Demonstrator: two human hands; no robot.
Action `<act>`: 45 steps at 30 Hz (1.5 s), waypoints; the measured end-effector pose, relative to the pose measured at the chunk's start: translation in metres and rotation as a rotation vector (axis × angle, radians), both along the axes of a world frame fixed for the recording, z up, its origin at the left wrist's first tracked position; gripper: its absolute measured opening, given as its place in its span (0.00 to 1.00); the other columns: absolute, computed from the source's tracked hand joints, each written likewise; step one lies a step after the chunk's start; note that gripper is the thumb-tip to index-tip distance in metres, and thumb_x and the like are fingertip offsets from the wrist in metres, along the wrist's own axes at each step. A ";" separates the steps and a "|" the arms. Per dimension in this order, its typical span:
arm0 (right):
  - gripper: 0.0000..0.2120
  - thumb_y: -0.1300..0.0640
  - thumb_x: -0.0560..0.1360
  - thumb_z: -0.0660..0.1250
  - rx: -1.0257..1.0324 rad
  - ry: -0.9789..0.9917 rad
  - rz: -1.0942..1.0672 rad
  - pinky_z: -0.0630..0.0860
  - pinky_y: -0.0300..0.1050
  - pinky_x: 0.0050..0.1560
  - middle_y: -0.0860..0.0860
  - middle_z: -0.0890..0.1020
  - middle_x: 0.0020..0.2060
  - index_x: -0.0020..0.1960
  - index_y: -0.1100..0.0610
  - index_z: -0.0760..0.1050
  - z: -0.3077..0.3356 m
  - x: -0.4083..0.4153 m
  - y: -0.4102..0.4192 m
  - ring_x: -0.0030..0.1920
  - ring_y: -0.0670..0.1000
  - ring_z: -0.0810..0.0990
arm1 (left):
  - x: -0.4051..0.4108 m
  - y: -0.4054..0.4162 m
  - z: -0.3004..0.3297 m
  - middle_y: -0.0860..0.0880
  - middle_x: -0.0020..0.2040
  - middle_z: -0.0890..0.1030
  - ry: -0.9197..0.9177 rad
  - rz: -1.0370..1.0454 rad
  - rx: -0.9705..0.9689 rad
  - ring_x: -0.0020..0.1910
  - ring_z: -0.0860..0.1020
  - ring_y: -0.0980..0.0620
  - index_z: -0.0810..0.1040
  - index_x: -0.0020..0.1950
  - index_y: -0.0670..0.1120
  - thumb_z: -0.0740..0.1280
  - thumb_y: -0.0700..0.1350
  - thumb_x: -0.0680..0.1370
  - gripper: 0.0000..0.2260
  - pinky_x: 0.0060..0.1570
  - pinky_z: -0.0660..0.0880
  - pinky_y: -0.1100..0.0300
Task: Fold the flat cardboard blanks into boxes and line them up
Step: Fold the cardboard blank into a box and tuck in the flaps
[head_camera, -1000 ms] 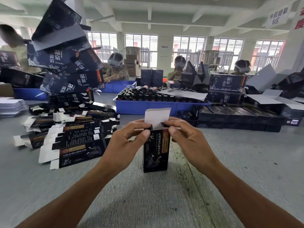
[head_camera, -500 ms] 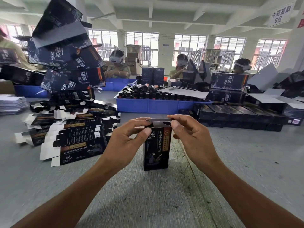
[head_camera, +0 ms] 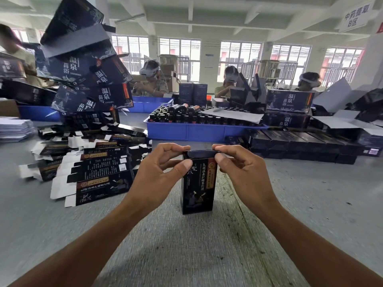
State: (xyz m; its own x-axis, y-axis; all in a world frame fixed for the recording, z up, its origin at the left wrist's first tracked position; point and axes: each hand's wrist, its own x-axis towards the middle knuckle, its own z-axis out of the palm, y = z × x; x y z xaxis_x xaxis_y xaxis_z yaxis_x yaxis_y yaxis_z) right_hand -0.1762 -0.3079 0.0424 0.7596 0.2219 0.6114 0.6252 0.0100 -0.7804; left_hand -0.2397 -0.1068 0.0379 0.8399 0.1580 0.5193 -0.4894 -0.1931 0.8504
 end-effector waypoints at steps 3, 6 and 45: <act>0.09 0.58 0.79 0.69 -0.023 -0.019 -0.025 0.80 0.41 0.53 0.40 0.85 0.51 0.56 0.47 0.83 -0.001 -0.001 0.001 0.53 0.43 0.84 | 0.000 0.000 0.000 0.58 0.61 0.83 0.006 0.001 -0.007 0.57 0.83 0.53 0.77 0.58 0.51 0.73 0.52 0.71 0.17 0.52 0.81 0.55; 0.09 0.58 0.79 0.69 -0.035 -0.037 -0.037 0.80 0.41 0.54 0.39 0.85 0.51 0.56 0.47 0.83 -0.001 -0.002 0.001 0.54 0.42 0.83 | 0.000 0.000 0.001 0.58 0.60 0.83 0.003 0.000 -0.017 0.56 0.83 0.54 0.77 0.58 0.51 0.73 0.53 0.70 0.18 0.51 0.82 0.57; 0.31 0.34 0.74 0.65 -0.898 -0.305 -0.245 0.72 0.52 0.68 0.49 0.56 0.77 0.71 0.41 0.58 -0.054 -0.013 0.032 0.70 0.53 0.70 | 0.021 0.012 -0.028 0.51 0.44 0.87 0.226 0.175 -0.079 0.42 0.86 0.51 0.64 0.73 0.67 0.70 0.47 0.80 0.27 0.34 0.80 0.63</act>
State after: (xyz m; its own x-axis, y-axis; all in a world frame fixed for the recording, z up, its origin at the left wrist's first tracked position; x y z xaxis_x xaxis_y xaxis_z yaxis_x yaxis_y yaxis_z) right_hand -0.1894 -0.2761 -0.0121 0.6842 0.5579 0.4698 0.7068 -0.6659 -0.2387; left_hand -0.2184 -0.0946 0.0098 0.8892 0.3428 0.3029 -0.2514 -0.1871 0.9496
